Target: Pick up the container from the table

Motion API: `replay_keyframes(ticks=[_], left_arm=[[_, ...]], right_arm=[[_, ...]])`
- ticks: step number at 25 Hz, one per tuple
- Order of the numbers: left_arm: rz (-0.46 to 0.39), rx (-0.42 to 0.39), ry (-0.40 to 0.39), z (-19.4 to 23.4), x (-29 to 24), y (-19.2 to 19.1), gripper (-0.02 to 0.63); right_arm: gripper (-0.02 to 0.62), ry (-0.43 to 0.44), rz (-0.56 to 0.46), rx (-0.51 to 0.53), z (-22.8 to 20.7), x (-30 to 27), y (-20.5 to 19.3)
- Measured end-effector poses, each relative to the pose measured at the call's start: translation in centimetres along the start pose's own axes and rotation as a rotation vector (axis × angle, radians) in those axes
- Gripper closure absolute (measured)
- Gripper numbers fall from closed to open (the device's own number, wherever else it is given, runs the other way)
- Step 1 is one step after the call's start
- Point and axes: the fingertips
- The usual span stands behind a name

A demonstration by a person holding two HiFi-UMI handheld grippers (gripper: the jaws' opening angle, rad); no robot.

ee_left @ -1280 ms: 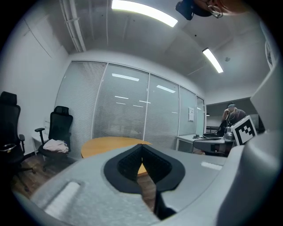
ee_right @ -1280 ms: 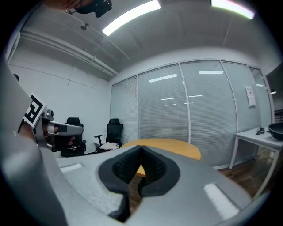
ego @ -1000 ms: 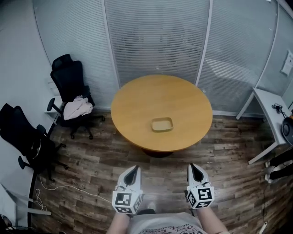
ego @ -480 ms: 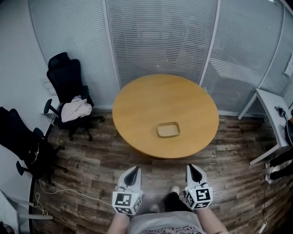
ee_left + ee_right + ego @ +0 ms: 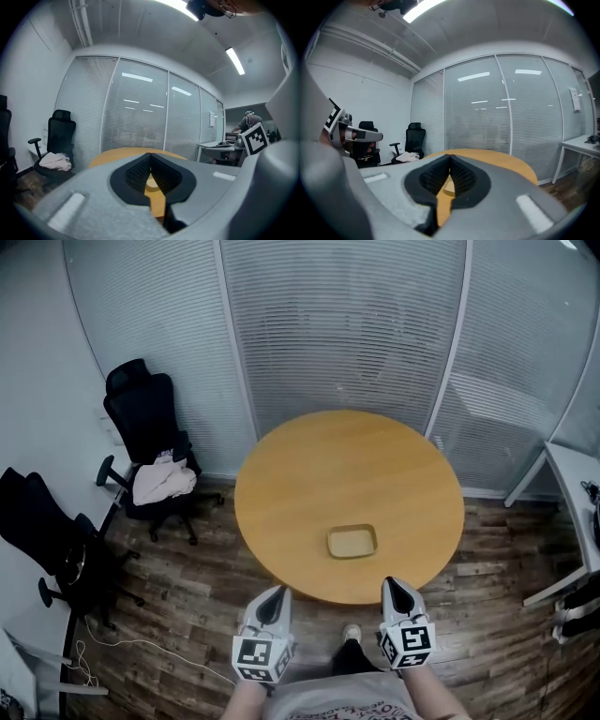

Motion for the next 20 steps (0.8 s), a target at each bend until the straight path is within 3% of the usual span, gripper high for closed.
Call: replay_keyframes(ticks=[12,20], left_arm=[[0.001,-0.007,0.065,-0.5,-16.7,3.0,0.598],[0.044,-0.007,0.063,0.0,-22.1,1.6,0.598]], right_arm=[[0.592,0.052,0.023,-0.022,-12.1,-13.6,1.9],[0.592,0.092,0.136,-0.091,-14.0,-18.6,-0.8]])
Point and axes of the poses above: the fingertips, and each gripper's own axes: x backward along the fingers, z to its left, y out of its top, and after that the axes turned 2 degrees about y, right-handed
